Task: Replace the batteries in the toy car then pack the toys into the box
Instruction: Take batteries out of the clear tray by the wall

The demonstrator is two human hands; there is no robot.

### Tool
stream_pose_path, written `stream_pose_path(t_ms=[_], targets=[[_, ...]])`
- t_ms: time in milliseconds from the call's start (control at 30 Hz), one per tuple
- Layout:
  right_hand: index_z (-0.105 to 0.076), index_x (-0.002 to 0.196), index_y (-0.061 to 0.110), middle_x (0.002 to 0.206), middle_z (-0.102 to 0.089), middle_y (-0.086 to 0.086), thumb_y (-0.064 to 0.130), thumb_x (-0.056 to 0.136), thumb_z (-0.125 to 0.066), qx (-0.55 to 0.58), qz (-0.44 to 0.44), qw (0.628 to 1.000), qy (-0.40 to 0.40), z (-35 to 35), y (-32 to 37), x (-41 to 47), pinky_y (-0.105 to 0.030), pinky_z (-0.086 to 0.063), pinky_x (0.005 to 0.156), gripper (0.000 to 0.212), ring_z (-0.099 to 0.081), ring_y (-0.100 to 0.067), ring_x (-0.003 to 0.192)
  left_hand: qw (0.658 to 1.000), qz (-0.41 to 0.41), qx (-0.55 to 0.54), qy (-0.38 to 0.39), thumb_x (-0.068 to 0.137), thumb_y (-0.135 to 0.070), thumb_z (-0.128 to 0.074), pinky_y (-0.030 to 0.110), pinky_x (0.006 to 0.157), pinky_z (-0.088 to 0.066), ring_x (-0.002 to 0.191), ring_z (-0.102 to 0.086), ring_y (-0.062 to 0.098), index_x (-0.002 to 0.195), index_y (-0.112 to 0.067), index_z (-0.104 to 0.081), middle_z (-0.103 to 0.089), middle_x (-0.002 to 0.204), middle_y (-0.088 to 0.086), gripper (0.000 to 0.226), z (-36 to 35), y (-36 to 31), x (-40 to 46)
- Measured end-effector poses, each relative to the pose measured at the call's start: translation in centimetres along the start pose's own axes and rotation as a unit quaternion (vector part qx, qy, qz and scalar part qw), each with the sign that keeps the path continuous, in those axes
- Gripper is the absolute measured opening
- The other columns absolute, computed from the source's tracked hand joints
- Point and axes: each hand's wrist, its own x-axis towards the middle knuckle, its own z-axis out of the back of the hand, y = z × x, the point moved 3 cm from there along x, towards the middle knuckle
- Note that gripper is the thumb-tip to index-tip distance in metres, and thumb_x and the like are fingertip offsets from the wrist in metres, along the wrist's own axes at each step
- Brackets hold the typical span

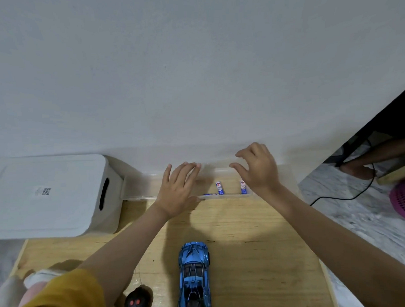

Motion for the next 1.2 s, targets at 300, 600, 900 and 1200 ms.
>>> stream_pose_path(t_ms=[300,600,900,1200], targets=[[-0.052,0.112,0.003,0.108,-0.051,-0.016,0.04,0.096,-0.04,-0.046,-0.117,0.961,0.248,-5.2,3.0,-5.4,-0.038,-0.047,0.076,0.042,-0.051,-0.033,0.102,0.995,0.048,-0.009,0.084,0.066,-0.079,-0.051,0.053,0.112,-0.011,0.141,-0.026,0.017,0.15,-0.011,-0.018,-0.026,0.152,0.002,0.112,0.1,0.8,0.4],[-0.042,0.123,0.003,0.121,-0.048,-0.023,0.06,0.094,-0.019,-0.157,-0.214,0.896,0.355,-7.6,3.4,-4.6,-0.039,-0.038,0.087,0.068,-0.042,-0.037,0.108,0.995,0.042,-0.007,0.093,0.069,-0.08,-0.046,0.056,0.111,-0.015,0.141,-0.027,0.018,0.147,-0.009,-0.028,-0.031,0.152,0.004,0.107,-0.3,1.0,0.4],[-0.045,0.125,0.022,0.123,-0.044,-0.008,0.052,0.098,-0.017,-0.061,-0.16,0.91,0.377,-7.8,3.1,-5.0,-0.041,-0.045,0.08,0.049,-0.04,-0.03,0.114,0.994,0.042,-0.021,0.098,0.067,-0.078,-0.048,0.054,0.112,-0.009,0.141,-0.024,0.018,0.146,-0.011,-0.025,-0.024,0.152,0.002,0.107,-0.4,1.1,0.4],[-0.052,0.115,0.032,0.114,-0.045,-0.001,0.049,0.099,-0.019,0.016,-0.093,0.874,0.477,-8.3,3.0,-4.5,-0.045,-0.042,0.09,0.041,-0.044,-0.028,0.11,0.994,0.034,-0.028,0.098,0.07,-0.077,-0.047,0.056,0.112,-0.01,0.141,-0.024,0.02,0.146,-0.009,-0.028,-0.029,0.152,0.005,0.104,-0.8,1.3,0.3]])
